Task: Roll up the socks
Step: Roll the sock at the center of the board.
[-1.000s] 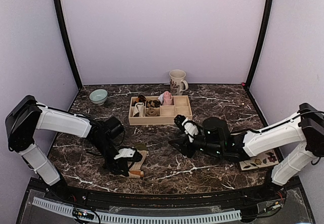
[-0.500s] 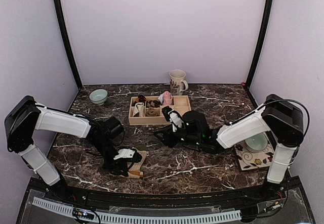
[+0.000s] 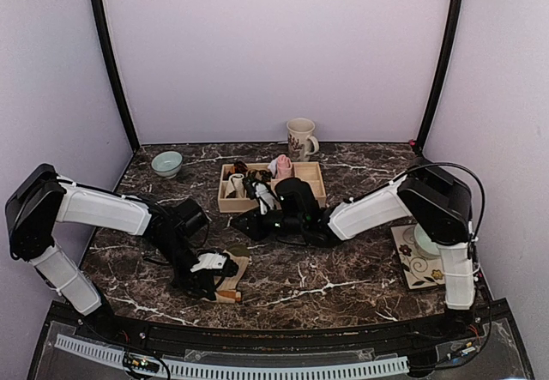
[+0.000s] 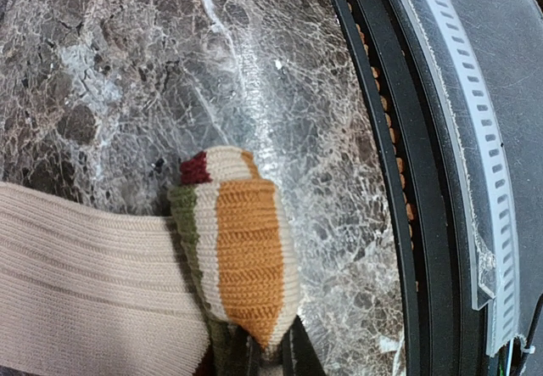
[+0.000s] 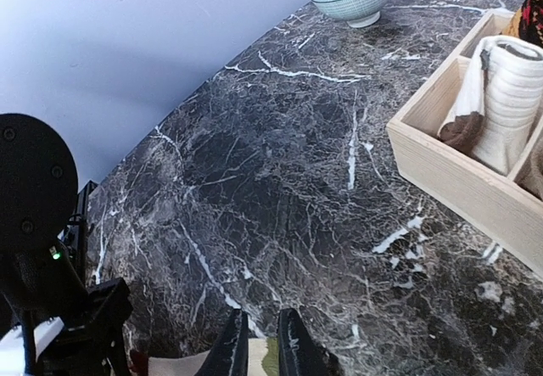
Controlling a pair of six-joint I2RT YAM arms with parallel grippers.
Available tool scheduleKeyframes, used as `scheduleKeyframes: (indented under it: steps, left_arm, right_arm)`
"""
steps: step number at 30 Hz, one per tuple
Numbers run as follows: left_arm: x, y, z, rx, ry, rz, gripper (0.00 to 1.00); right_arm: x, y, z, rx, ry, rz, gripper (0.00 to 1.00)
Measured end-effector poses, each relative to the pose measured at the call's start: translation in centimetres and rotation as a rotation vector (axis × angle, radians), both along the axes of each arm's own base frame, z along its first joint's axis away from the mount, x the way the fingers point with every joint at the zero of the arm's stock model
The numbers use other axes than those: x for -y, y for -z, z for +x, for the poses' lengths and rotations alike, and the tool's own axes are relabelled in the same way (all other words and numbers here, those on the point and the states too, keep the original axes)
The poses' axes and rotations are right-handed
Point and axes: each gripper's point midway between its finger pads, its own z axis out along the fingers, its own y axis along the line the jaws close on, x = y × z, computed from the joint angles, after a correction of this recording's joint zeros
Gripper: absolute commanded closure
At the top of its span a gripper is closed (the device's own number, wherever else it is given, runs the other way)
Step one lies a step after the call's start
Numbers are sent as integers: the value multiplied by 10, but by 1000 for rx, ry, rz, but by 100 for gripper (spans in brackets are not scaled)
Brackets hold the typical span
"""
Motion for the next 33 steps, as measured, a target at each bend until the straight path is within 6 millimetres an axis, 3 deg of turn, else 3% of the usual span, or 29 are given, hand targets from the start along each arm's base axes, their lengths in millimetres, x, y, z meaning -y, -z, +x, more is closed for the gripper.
scheduleKeyframes:
  steps: [5,9,13,19,23,27,33]
  left_arm:
    - [0,0,0,0,0,0,100]
    - [0,0,0,1,0,1,100]
    - [0,0,0,1,1,0,100]
    - [2,0,2,-6,4,-1,100]
    - [3,0,2,-8,6,0,100]
    - [4,1,4,-19,6,10,100]
    - [15,1,14,-53,8,27,100]
  right_arm:
    - [-14,7,-5,-40,-48,6,97]
    - [-14,24,-25,-88,-90,-38,100]
    - [-5,50,-49,-137,-117,-125,100]
    - [12,74,-71,-182,-123,-204,100]
    - [16,78,-65,-201,-85,-224,100]
    - [23,78,-43,-222,-2,-244,100]
    - [52,80,-15,-203,137,-311,100]
